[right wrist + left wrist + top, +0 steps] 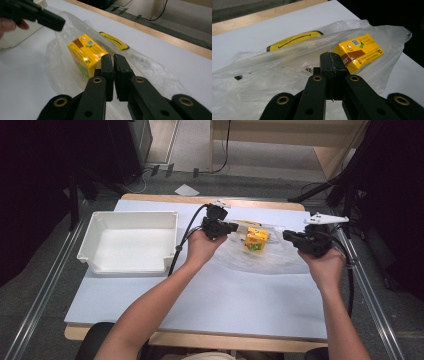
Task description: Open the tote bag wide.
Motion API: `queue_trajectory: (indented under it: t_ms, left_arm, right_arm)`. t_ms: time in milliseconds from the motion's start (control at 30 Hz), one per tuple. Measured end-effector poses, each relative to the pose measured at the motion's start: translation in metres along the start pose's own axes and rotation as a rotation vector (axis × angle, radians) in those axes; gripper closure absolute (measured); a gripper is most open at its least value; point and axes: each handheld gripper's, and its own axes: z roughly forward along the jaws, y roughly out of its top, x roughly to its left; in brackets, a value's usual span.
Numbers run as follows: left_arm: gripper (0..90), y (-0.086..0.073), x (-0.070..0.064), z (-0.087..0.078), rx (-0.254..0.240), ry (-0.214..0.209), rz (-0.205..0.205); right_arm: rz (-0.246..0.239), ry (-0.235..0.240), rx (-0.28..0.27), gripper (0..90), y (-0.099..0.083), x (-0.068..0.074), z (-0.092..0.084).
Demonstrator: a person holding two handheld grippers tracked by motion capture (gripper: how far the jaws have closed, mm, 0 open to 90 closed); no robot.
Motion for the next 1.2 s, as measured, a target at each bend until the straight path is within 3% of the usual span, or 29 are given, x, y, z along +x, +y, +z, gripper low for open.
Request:
queue_trajectory:
  t_ms: [133, 200, 400, 633, 1033, 1200]
  left_arm:
    - [90.0, -0.003, -0.003, 0.015, 0.017, 0.011, -0.018]
    - [90.0, -0.005, -0.001, 0.021, 0.025, 0.019, -0.026]
    - [90.0, -0.011, 0.003, 0.038, 0.04, 0.042, -0.047]
    - [90.0, -0.025, 0.012, 0.054, 0.079, 0.042, -0.084]
    - [89.3, -0.048, 0.012, 0.06, 0.096, 0.03, -0.091]
    - [89.1, -0.055, 0.008, 0.061, 0.099, 0.02, -0.082]
  right_arm:
    - [-0.019, 0.006, 0.003, 90.0, 0.014, -0.002, 0.022]
    - [-0.004, 0.011, 0.016, 90.0, 0.014, -0.007, 0.033]
    - [-0.004, 0.015, 0.086, 90.0, 0.005, -0.014, 0.064]
    - [-0.003, 0.013, 0.141, 90.0, -0.01, -0.023, 0.09]
    - [0.02, 0.001, 0.187, 90.0, -0.02, -0.037, 0.125]
    - [0.04, 0.029, 0.18, 90.0, -0.025, -0.035, 0.135]
